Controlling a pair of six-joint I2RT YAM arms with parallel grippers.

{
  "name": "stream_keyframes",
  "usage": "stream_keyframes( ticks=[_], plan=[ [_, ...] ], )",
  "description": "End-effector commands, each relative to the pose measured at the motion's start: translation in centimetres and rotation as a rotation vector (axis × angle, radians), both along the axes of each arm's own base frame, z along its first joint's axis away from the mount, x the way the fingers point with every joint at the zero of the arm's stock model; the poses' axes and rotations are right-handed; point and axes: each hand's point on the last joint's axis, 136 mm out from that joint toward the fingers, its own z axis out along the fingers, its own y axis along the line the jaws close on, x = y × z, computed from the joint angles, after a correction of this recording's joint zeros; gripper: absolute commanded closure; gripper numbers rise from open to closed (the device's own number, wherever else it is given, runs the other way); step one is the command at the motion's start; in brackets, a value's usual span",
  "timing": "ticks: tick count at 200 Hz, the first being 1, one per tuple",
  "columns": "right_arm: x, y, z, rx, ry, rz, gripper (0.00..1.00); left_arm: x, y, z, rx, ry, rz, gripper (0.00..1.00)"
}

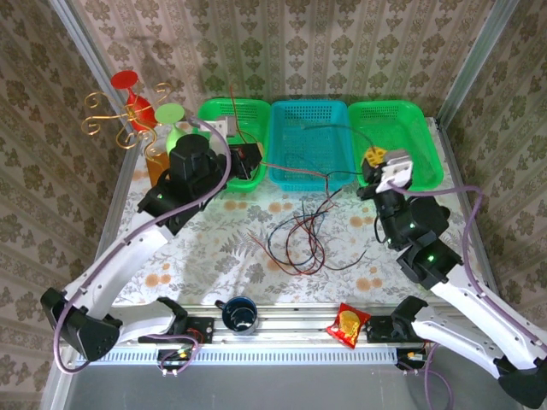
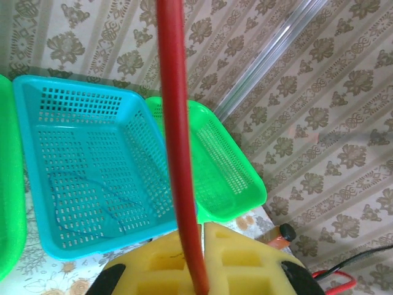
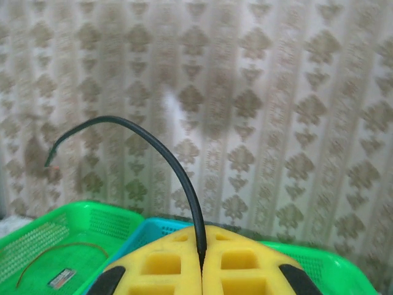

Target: Untangle the cables

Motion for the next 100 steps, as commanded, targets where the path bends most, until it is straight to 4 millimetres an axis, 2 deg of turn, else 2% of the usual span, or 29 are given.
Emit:
stream_keyframes(
  ticks=[1,42,100],
  plan=[
    [0.3,-4.6,-0.6,0.256,0.086,-0.164,1.0,0.1,2.1,1.9,0.003,-0.108,0.082,1.0],
    [0.4,-7.9,-2.6,0.363,0.151,-0.28,1.0,-0.3,4.9,3.0,0.005,-0.223,0.197,1.0],
    [-0.8,-11.4,-3.6,0.406,0.172,-0.439,1.0,-1.5,11.2,4.4,0.029,-0.38,0.458,1.0]
  ],
)
